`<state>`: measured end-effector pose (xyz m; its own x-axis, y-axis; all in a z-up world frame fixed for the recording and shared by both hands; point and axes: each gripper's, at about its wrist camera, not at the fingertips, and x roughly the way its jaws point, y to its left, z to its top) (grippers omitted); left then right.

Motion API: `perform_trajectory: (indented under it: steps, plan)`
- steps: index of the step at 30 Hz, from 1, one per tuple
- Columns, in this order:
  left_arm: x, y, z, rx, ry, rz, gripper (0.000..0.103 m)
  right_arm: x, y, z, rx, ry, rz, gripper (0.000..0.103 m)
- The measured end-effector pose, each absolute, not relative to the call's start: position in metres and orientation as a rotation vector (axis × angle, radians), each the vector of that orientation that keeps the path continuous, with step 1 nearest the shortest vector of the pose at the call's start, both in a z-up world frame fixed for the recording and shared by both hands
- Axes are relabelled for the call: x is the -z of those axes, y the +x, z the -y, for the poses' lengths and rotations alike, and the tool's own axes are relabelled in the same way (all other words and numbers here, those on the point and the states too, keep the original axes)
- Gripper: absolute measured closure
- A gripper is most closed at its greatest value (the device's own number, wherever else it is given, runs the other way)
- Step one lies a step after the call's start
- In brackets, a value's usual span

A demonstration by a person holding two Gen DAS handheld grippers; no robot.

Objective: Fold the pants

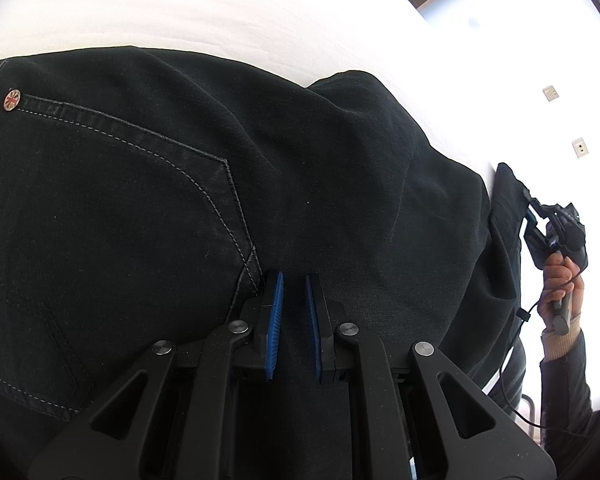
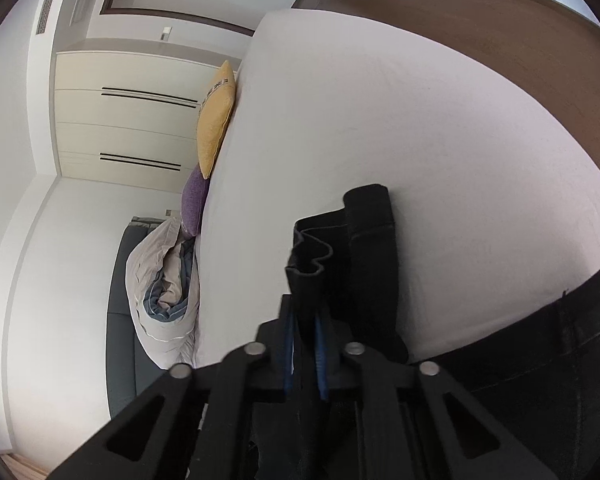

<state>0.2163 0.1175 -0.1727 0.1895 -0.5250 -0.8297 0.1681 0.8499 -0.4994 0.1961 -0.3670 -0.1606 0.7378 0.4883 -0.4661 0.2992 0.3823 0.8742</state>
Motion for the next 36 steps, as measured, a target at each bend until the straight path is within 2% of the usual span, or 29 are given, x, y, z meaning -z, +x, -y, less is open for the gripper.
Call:
perform_trajectory:
  steps: [7,14,17,24,36]
  plan:
    - [0.173,0.216,-0.112,0.491,-0.324,-1.292,0.092,0.119,0.172,0.370,-0.091,1.102,-0.711,0.096]
    - [0.173,0.216,-0.108,0.488,-0.313,-1.295,0.092,0.069,0.072,0.380,-0.004,1.042,-0.608,0.097]
    - [0.172,0.217,-0.102,0.480,-0.302,-1.302,0.092,0.080,0.027,0.378,0.071,1.074,-0.632,0.097]
    - [0.170,0.223,-0.087,0.458,-0.277,-1.312,0.092,0.155,-0.040,0.368,0.239,1.197,-0.782,0.097]
    - [0.170,0.232,-0.081,0.450,-0.281,-1.330,0.092,0.176,-0.043,0.371,0.284,1.220,-0.790,0.098]
